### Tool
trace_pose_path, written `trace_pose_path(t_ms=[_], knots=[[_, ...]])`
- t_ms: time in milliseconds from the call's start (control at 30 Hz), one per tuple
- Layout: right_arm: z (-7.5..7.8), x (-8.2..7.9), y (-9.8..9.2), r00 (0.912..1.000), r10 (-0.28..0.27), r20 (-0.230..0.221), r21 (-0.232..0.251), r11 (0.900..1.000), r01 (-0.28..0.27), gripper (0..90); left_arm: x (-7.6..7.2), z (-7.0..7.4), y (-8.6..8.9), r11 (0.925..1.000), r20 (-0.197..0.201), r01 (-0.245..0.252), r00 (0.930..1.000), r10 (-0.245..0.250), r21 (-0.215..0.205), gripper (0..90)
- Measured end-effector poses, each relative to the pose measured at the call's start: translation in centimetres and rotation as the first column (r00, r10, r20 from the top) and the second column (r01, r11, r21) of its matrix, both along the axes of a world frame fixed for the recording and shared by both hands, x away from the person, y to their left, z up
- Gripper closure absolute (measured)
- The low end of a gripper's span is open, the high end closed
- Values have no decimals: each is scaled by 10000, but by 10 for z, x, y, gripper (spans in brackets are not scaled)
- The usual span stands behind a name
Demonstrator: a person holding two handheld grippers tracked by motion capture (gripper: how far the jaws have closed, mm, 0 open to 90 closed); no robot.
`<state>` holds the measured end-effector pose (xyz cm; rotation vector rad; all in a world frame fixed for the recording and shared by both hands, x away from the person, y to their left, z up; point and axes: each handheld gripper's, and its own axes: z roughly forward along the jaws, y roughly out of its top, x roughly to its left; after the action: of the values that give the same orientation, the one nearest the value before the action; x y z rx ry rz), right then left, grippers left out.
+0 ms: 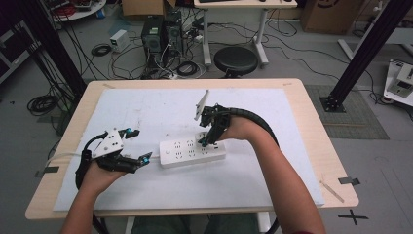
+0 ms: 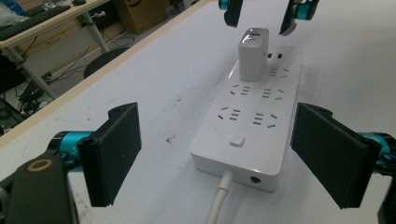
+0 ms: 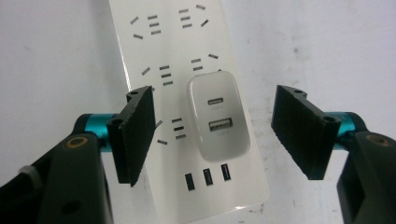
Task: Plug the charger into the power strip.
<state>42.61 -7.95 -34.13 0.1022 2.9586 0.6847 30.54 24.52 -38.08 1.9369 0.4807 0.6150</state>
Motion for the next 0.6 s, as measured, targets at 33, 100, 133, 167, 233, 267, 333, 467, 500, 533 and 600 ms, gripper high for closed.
trace_pose_path(t_ms=[33, 100, 133, 167, 233, 267, 333, 467, 500, 533, 600], knots=[[1, -3, -6, 9998, -198, -87, 300, 9993, 200, 259, 0, 1, 0, 10000, 30, 27, 10000, -27, -3, 163], [4, -10, -19, 9982, -603, -6, 927, 9939, 601, 222, 0, 4, 1, 10000, 67, 64, 10000, -64, -25, 163], [4, -10, -19, 9982, -603, -6, 927, 9939, 601, 222, 0, 4, 1, 10000, 67, 64, 10000, -64, -25, 163], [5, -18, -33, 9952, -974, 84, 1456, 9848, 952, 217, 1, 6, 2, 9998, 90, 100, 9999, -99, -152, 163], [5, -27, -47, 9909, -1348, -5, 2046, 9699, 1321, 212, 2, 8, 3, 9998, 121, 119, 9999, -117, -176, 163], [5, -31, -54, 9877, -1562, -21, 2383, 9592, 1522, 208, 2, 8, 3, 9996, 110, 149, 9998, -147, -230, 163], [4, -38, -67, 9837, -1798, -55, 2794, 9442, 1742, 204, 3, 8, 2, 9995, 114, 179, 9998, -176, -270, 158], [0, -52, -89, 9736, -2283, -74, 3577, 9086, 2158, 193, 4, 9, 1, 9995, 176, 275, 9995, -273, -156, 153], [-2, -55, -94, 9712, -2379, -129, 3791, 8976, 2249, 193, 5, 9, 0, 9993, 226, 303, 9993, -297, -236, 153], [-4, -58, -99, 9678, -2514, -90, 4012, 8857, 2338, 193, 5, 9, 0, 9992, 219, 308, 9993, -302, -247, 152], [-8, -64, -107, 9644, -2636, -192, 4314, 8680, 2459, 192, 6, 9, 1, 9990, 222, 333, 9992, -326, -309, 153]])
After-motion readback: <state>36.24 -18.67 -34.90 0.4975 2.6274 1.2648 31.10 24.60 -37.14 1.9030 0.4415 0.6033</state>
